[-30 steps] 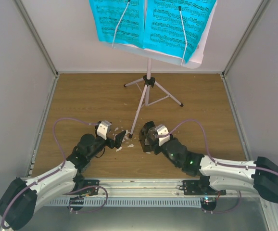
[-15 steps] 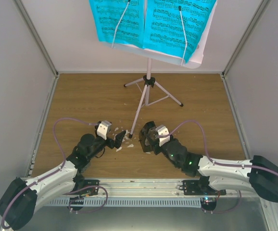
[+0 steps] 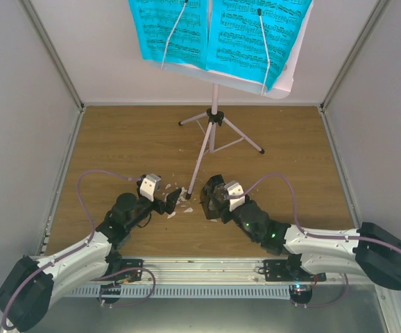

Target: Pack up the instrument practice props

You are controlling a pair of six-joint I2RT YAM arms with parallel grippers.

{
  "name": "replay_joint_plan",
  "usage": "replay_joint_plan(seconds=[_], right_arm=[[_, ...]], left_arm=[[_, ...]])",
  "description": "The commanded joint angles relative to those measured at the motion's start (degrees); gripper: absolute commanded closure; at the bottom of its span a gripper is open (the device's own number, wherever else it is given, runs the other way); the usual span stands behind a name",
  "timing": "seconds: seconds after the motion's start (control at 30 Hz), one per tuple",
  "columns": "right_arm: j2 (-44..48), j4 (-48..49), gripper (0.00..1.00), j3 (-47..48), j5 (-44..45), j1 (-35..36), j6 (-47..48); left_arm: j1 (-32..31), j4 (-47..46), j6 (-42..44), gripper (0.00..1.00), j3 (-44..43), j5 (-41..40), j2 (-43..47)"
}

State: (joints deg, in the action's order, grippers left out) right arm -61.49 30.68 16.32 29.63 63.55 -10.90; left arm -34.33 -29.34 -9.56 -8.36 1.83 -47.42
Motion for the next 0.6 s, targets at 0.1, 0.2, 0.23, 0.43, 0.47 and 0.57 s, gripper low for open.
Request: replay_joint_plan(seconds=[0.1, 0.2, 0.23, 0.43, 0.47, 0.57], right_arm=[[3.35, -2.26, 0.52, -0.04, -1.06, 0.08, -1.41], [4.42, -3.09, 0.52, 0.03, -1.06, 0.29, -1.61], [4.71, -3.32, 0.52, 0.15, -1.07, 0.57, -1.79], [5.95, -3.91, 0.52, 0.29, 1.02, 1.95, -2.78], [5.76, -3.76, 0.52, 0.29, 1.26, 2.09, -2.83], [4.68, -2.56, 0.52, 0.34, 1.38, 2.45, -3.11]], left_arm=[[0.39, -3.59, 0.77, 0.01, 0.0, -1.18, -0.09], [0.4, -3.55, 0.77, 0.01, 0.01, -1.12, -0.08], [0.39, -3.49, 0.77, 0.01, 0.01, -1.18, -0.06], [0.35, -3.35, 0.69, 0.01, 0.05, -1.14, 0.14], [0.37, -3.35, 0.69, 0.01, 0.06, -1.12, 0.13], [0.36, -3.33, 0.69, 0.01, 0.03, -1.13, 0.16]])
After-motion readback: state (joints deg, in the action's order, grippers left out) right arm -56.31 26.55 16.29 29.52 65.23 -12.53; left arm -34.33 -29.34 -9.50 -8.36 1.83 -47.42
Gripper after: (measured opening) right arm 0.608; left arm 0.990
